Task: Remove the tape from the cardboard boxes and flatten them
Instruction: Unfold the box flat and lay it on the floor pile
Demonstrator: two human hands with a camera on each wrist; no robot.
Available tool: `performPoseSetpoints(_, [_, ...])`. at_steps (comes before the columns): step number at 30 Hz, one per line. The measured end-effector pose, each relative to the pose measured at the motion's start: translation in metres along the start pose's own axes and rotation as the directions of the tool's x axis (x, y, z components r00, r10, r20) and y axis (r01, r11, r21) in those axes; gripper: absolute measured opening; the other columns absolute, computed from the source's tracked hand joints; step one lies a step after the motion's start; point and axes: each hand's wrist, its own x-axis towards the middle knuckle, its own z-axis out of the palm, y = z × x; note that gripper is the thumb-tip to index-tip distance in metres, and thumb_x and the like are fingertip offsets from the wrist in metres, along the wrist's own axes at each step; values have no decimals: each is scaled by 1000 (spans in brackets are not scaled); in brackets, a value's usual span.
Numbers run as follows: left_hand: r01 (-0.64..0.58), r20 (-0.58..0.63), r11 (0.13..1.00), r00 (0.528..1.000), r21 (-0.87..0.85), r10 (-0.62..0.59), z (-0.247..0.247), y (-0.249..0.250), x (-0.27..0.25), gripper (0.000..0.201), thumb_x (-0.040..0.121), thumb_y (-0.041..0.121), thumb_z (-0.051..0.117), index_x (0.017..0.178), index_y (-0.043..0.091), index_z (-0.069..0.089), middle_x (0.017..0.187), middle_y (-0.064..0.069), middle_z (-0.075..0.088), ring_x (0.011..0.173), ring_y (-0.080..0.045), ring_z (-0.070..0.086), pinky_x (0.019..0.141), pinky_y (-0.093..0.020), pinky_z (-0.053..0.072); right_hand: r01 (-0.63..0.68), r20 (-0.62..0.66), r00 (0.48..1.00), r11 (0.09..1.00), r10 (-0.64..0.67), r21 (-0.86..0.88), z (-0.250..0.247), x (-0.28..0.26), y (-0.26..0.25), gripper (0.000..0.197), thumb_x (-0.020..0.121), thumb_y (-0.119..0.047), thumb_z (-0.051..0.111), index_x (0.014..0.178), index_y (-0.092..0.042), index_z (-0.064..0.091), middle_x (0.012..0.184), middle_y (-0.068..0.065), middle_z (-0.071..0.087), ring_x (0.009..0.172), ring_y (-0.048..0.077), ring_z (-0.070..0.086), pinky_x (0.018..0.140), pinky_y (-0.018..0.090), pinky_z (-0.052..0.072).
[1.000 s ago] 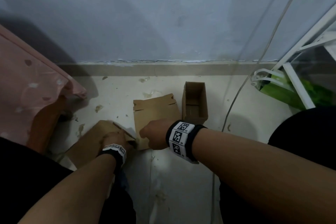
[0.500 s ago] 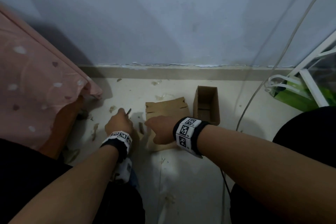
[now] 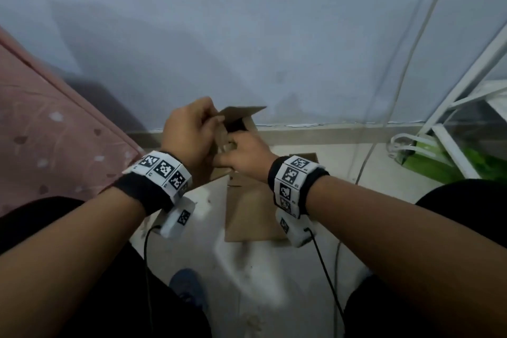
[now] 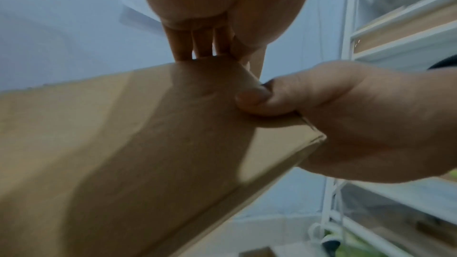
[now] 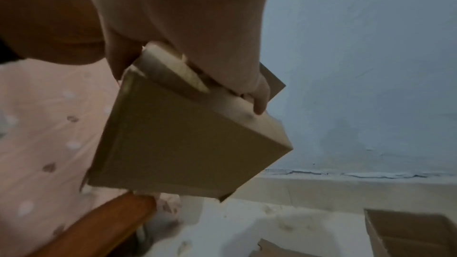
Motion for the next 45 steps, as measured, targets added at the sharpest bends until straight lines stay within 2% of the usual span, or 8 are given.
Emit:
performPoseSetpoints(5, [283,72,910,959,-302,-274,18,28,1,23,90,38,69,91,18,58,80,8,62,71,-7,59,62,-25,43,127,-120,971,866,-209,-483,-41,-25,4,44,73,-53,74,100,-20,68,122,-3,61,141,22,34,113,51,28])
performPoseSetpoints(12, [574,324,690,819,-442,-474,59,67,-13,42,100,48,49,78,14,59,85,-10,64,81,-27,61,88,-48,54,140,-42,957,582,-288,-801,-71,-62,19,38,75,-34,77,106,-14,69,122,2,62,148,28,32,116,67,17])
performPoseSetpoints(23, [703,449,341,679,-624,-581,81,87,-15,14,86,21,60,78,9,62,79,-11,60,77,-27,59,72,-40,57,171,104,719,30,-687,-985,-77,-67,44,31,91,7,48,67,-9,60,55,6,50,55,24,49,114,60,36])
performPoseSetpoints(27, [652,389,493,749,-576,-537,82,83,-11,18,87,19,65,74,7,63,75,-11,60,70,-24,57,71,-44,55,287,99,811,245,-577,-926,-71,-66,39,32,90,-23,59,58,-15,59,50,4,58,46,23,49,68,35,46])
performPoseSetpoints(33, [239,218,939,958,-246,-187,64,87,-5,35,82,-11,45,80,8,74,74,-11,69,75,-34,60,65,-24,46,44,-131,951,544,-278,-838,-94,-58,29,42,90,-35,27,73,-17,62,83,5,68,90,27,60,94,46,38])
performPoseSetpoints(36, [65,159,990,986,-127,-44,56,84,-3,38,92,-6,50,118,9,73,108,-16,75,104,-33,66,92,-29,49,-275,-512,825,622,-238,-733,-113,-53,31,25,75,-24,58,97,-12,63,109,8,63,114,33,53,96,47,34])
performPoseSetpoints(39, [-78,162,992,982,-96,93,52,83,-1,25,94,-2,52,100,4,75,74,-14,69,80,-39,64,71,-28,48,-439,-696,714,726,-77,-530,-130,-51,28,51,77,-21,70,120,-2,50,125,17,52,117,40,52,92,48,41])
performPoseSetpoints(45, [-97,138,988,984,-119,113,43,70,1,26,98,6,57,116,10,75,100,-13,77,95,-29,69,85,-21,47,-380,-642,761,869,98,-317,-155,-46,33,41,89,-23,63,120,-4,43,91,4,55,82,31,57,66,35,41])
